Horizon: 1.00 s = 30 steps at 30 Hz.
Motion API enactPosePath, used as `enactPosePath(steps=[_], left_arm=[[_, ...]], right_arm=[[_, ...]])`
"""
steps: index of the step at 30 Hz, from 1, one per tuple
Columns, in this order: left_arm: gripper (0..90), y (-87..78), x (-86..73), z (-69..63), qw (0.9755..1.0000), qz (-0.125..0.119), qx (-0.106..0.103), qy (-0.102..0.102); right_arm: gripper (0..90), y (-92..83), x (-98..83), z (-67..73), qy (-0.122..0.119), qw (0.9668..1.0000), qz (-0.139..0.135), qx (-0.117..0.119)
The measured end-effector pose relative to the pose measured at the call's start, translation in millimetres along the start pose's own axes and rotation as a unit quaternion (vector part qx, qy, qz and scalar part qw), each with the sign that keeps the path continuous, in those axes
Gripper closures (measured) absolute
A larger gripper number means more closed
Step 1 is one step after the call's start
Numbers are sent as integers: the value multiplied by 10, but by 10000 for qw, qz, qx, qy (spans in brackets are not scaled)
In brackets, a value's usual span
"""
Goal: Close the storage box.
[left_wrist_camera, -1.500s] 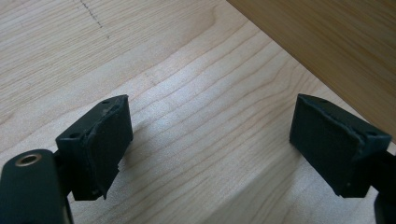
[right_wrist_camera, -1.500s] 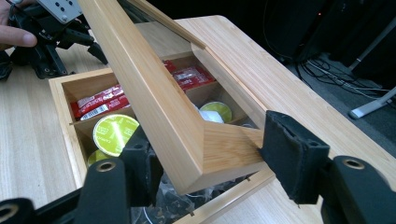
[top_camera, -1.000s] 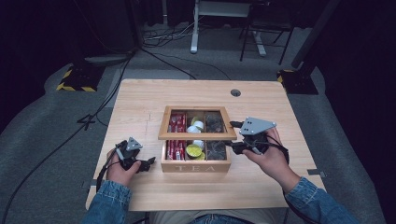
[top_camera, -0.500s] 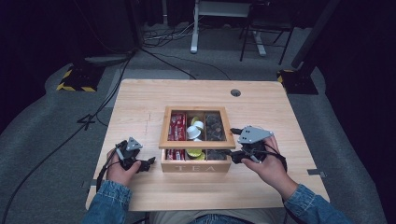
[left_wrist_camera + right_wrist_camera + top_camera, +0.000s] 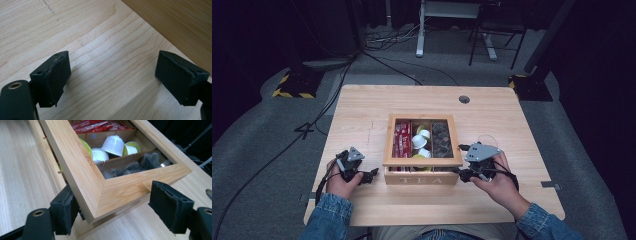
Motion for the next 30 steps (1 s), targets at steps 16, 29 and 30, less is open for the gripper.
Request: enactPosePath(steps=[16,29,30], left_arm=[[135,4,3,-1,10000,1,-4,-10],[135,5,3,-3,10000,-3,-5,-23],[135,5,3,-3,10000,-3,-6,-23]], right_arm=[[255,1,-71,99,-2,9996,216,184],[264,36,-114,125,-136,9988,417,220],[264,41,-124,127,-147,9986,447,236]])
Point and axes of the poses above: each handheld gripper's, and its own axes: y roughly forward along the jaws, x roughly out of its top, z roughly to its left, the point moved 1 cm from there along y, roughly forward along the jaws, and after that the axes turned 8 degrees about -x, right-handed, at the moved point
